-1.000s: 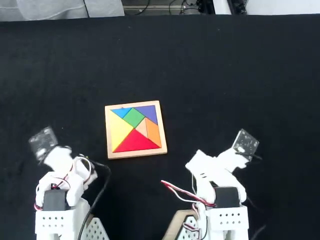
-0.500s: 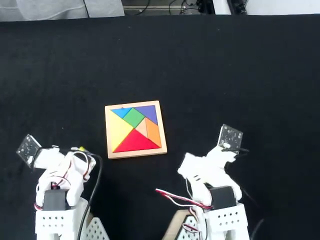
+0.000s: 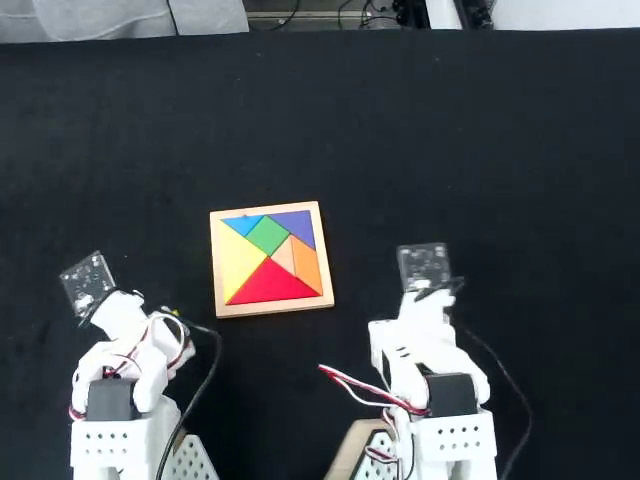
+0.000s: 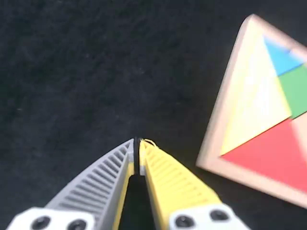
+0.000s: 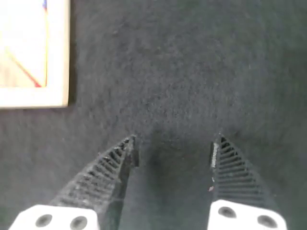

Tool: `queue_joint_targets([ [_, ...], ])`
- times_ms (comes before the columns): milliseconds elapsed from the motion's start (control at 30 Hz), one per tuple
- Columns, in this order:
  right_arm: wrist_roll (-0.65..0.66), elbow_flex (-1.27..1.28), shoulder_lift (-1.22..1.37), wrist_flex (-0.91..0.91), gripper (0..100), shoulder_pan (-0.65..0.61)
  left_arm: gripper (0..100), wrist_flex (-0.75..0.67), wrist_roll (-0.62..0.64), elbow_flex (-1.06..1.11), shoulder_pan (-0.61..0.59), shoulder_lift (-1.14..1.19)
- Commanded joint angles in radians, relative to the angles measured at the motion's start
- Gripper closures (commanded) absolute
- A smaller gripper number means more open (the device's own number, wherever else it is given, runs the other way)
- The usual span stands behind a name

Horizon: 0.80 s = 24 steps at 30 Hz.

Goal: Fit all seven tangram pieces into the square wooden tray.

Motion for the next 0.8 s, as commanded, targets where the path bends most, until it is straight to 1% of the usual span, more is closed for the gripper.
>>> queue_joint_targets([
  [0, 0.141, -0.002, -0.016, 0.006, 75.3, 0.012, 97, 0.014, -0.379, 0.018, -0.058, -0.006],
  [100, 0.144, -0.002, -0.016, 0.006, 75.3, 0.012, 97, 0.012, -0.565, 0.019, -0.061, -0.006],
  [200, 0.144, -0.002, -0.016, 0.006, 75.3, 0.012, 97, 0.014, -0.658, 0.019, -0.058, -0.006],
  [767, 0.144, -0.002, -0.016, 0.006, 75.3, 0.012, 97, 0.012, -0.669, 0.019, -0.059, -0.006],
])
